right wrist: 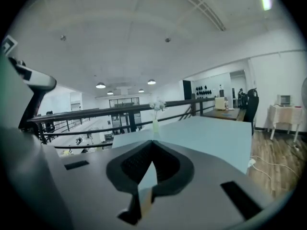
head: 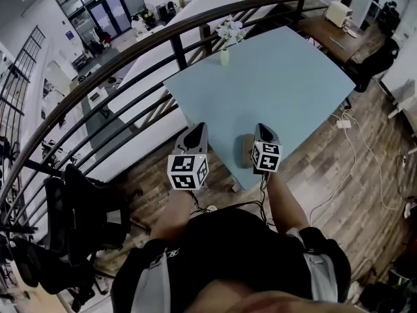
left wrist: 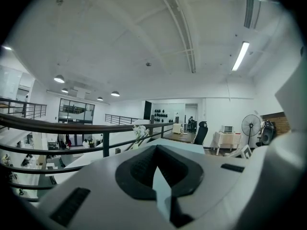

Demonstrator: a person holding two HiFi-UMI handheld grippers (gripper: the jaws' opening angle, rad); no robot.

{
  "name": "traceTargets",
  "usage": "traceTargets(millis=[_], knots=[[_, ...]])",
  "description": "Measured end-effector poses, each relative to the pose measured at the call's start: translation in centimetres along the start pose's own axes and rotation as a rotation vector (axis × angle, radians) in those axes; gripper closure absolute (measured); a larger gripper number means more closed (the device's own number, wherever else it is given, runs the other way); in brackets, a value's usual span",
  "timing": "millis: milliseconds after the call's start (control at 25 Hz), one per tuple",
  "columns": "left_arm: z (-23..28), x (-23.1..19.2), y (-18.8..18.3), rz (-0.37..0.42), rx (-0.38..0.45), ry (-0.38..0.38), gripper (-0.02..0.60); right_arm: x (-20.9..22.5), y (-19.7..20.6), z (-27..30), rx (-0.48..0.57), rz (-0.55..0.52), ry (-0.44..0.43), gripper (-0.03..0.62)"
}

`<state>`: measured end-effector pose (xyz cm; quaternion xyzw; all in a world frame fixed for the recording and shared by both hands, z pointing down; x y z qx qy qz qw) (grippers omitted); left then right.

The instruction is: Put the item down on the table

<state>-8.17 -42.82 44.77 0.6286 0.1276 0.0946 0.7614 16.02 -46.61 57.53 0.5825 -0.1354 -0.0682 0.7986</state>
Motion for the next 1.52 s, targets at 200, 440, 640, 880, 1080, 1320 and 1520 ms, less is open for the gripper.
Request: traceTargets(millis=[200,440,640,880,1080,1320,1520], knots=[[0.1,1.4,-0.5,-0.004,0.015,0.039,0.571,-1.3,-6.4,-3.9,0.177,-0.039,-0.010,0.592],[-0.3,2.1,-1.0,-0.026,0.051,0.051,0.571,-2.7,-11.7,-8.4,0.316,-0.069,-0.014,0.594],[-0.4,2.6,-1.1,-0.019,0.051,0.065,0.571,-3.5,-13.7,-11.4,0.400,-0.060,-0.033,0.592],[-0.7,3.4,-1.0,-0.004,0.043,0.081,0.571,-3.3,-13.7,-12.2,0.406,-0.045,-0.013,0.592],[-1.0,3.5,-1.0,0.002,0.043,0.085,0.571,-3.3,-13.3,-12.3,0.400,-0.034,-0.010,0.592],[-1.4,3.1,-1.3,0.001,0.052,0.075,0.571,-3.7,-13.4,-12.4,0.402,-0.038,-0.017,0.592],[-1.9,3.0,-1.2,0.007,0.049,0.079,0.571,-4.1,-13.2,-12.7,0.405,-0.029,-0.014,0.592]])
Point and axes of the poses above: the fingertips, and each gripper's own axes: z forward along the fingers, x to its right, y out of its underside, the point moved 6 cm from there along -z, backward along the fingers, and after that the axes turned 10 degrees about -y, right-handed, at the moved point
